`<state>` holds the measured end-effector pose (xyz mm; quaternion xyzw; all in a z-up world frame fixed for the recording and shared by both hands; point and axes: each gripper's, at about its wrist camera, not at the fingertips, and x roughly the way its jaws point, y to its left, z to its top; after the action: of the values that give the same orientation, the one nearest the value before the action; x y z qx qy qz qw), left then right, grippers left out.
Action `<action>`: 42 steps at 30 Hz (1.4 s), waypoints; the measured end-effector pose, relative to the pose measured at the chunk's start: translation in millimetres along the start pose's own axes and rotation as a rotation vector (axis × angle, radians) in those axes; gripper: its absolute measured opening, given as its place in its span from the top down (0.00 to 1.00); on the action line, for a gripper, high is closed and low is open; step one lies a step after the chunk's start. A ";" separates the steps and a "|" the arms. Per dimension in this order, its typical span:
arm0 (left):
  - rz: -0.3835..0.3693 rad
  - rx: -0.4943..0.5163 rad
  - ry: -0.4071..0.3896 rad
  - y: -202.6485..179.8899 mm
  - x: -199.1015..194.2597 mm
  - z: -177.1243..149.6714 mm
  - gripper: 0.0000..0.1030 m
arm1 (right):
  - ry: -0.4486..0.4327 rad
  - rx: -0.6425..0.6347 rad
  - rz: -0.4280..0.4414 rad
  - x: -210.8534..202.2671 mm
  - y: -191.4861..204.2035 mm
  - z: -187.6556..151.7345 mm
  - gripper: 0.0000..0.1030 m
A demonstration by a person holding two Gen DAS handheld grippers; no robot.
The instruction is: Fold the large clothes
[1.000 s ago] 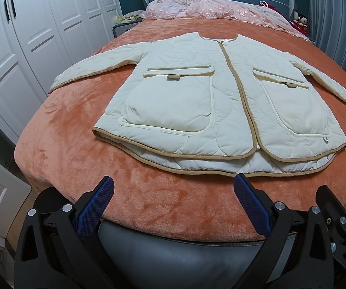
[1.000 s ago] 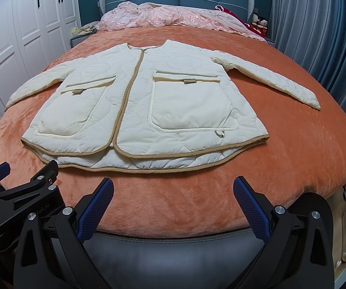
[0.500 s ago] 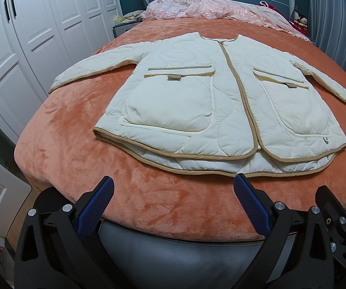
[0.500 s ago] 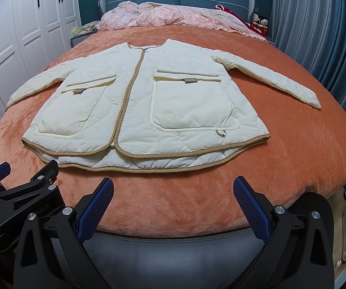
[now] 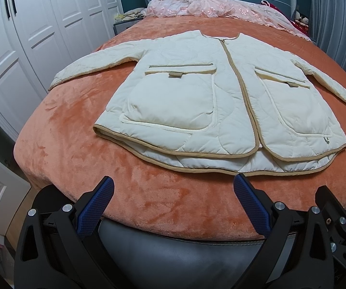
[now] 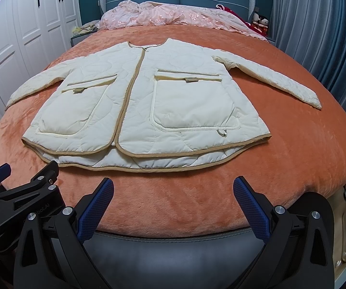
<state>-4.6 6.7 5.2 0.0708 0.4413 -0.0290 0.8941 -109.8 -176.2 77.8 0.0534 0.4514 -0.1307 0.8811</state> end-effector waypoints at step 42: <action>0.007 0.004 0.008 0.4 5.4 -5.1 0.06 | 0.022 0.008 0.013 8.4 1.3 -6.2 0.05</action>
<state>-5.3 8.0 -2.1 0.0744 0.4443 -0.0264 0.8924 -109.5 -175.2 67.3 0.0613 0.4603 -0.1262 0.8766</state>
